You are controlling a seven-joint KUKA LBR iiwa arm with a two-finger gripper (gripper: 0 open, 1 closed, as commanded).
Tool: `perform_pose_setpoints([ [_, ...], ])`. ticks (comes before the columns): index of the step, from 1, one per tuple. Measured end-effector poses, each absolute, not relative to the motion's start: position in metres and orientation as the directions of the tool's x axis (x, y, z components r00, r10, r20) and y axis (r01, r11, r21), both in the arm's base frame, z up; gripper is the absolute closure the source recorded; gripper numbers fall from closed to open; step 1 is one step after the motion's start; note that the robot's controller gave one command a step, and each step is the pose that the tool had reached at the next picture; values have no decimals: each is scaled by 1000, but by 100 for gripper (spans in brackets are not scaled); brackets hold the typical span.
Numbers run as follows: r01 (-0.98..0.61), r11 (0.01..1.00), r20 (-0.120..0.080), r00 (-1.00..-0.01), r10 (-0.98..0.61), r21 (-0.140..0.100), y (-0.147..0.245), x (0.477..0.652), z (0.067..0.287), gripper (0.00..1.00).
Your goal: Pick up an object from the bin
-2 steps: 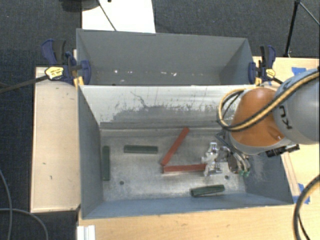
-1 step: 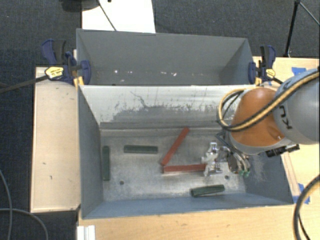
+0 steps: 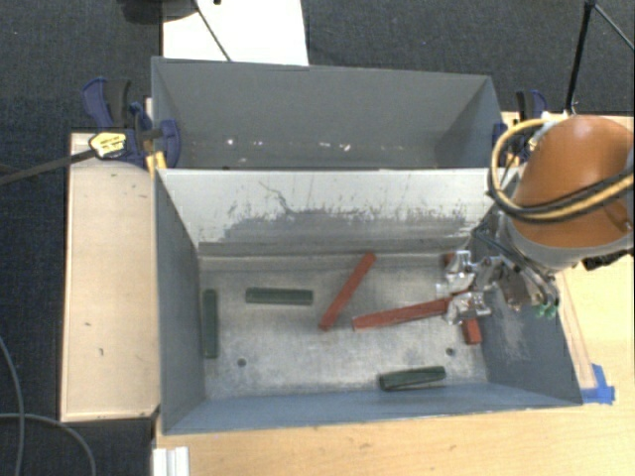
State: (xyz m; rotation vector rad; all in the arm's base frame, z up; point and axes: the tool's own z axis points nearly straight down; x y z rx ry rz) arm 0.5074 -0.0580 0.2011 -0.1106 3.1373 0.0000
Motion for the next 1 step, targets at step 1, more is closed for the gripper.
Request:
perform_pose_setpoints([
  [1, -71, 997, -2, -997, -71, 0, -58, 507, 201, 100],
])
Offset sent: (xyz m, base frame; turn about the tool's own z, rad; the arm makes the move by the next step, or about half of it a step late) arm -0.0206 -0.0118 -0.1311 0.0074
